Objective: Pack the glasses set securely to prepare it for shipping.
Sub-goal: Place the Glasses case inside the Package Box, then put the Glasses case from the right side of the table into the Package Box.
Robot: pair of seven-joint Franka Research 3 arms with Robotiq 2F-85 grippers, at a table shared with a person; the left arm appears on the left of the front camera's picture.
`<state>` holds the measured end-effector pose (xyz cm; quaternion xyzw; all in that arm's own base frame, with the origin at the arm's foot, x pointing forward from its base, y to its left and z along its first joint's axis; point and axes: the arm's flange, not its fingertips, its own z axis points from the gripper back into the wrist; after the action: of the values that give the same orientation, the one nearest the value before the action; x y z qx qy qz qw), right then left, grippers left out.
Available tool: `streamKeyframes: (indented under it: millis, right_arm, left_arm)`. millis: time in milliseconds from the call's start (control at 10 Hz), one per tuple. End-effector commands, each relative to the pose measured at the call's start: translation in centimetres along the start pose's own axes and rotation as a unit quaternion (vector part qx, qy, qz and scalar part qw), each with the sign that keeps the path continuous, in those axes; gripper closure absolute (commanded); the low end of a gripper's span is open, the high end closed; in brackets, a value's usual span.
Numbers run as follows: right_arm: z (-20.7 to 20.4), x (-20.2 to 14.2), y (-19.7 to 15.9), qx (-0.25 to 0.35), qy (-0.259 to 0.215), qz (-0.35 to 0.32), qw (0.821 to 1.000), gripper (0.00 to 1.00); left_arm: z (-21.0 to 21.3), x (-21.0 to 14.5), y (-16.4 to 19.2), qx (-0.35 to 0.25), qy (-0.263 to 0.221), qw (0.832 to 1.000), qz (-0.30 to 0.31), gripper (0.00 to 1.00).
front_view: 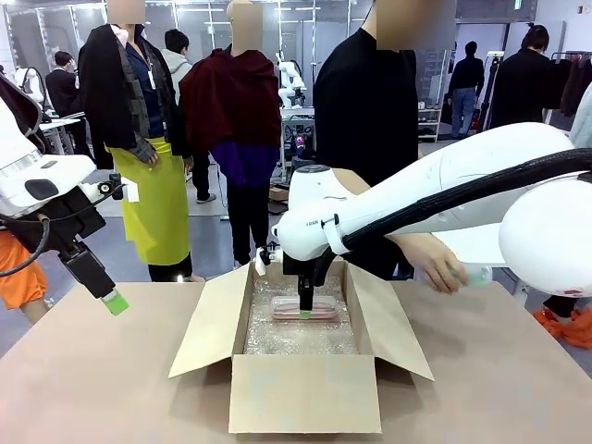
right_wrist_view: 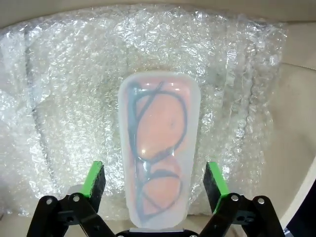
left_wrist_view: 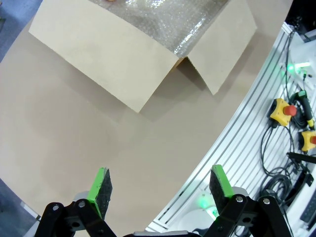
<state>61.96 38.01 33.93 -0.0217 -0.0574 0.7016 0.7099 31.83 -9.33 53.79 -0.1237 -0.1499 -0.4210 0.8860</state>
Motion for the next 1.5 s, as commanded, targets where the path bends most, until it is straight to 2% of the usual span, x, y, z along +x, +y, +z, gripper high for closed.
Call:
streamKeyframes:
  millis: [0, 100, 1400]
  right_arm:
    - [1.0, -0.8, 2.1, 0.003, 0.002, -0.009, 1.0, 0.0]
    - [0.0, 0.0, 0.0, 0.0, 0.0, 0.0, 1.0, 0.0]
    - [0.0, 0.0, 0.0, 0.0, 0.0, 0.0, 1.0, 0.0]
  left_arm:
    - [0.2, 0.0, -0.1, -0.003, -0.006, 1.0, 0.003, 0.0]
    - [0.2, 0.0, -0.1, -0.003, -0.006, 1.0, 0.003, 0.0]
    - [0.2, 0.0, -0.1, -0.003, -0.006, 1.0, 0.003, 0.0]
